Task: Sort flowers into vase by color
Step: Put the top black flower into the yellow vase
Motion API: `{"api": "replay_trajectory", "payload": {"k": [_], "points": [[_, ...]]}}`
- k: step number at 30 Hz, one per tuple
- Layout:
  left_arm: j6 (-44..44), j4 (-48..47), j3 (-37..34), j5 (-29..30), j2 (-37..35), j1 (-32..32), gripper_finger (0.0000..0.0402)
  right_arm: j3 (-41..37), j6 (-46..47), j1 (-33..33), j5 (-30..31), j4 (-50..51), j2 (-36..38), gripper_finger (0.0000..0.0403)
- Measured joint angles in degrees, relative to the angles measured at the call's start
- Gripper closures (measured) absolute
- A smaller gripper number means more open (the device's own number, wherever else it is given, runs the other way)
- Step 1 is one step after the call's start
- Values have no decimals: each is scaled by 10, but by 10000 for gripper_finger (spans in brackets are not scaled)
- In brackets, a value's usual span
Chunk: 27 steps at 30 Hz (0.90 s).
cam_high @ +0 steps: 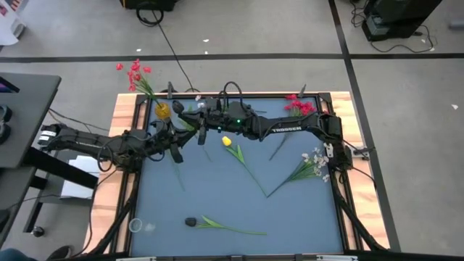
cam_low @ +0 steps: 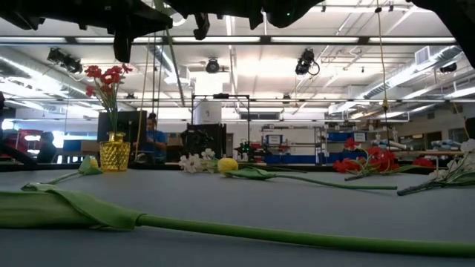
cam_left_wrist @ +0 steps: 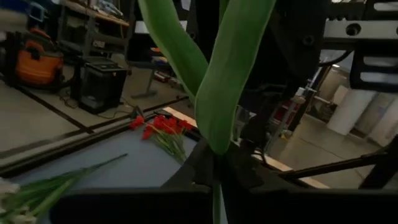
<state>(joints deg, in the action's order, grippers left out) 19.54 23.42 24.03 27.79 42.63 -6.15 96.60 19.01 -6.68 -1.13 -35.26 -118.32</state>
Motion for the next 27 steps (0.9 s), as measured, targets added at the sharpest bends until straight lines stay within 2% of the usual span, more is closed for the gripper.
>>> {"api": "replay_trajectory", "payload": {"k": [7,14,20,27], "points": [[-53,-11,0,53,-18,23,391,0,18,-9,-5,31,0,321],[-54,-55,0,67,-33,128,391,0,-9,-39,-7,117,40,252],[-94,-69,0,56,-38,250,392,0,-26,-72,-23,232,82,238],[-114,-94,0,29,-37,380,393,0,-27,-107,-82,304,93,237]]}}
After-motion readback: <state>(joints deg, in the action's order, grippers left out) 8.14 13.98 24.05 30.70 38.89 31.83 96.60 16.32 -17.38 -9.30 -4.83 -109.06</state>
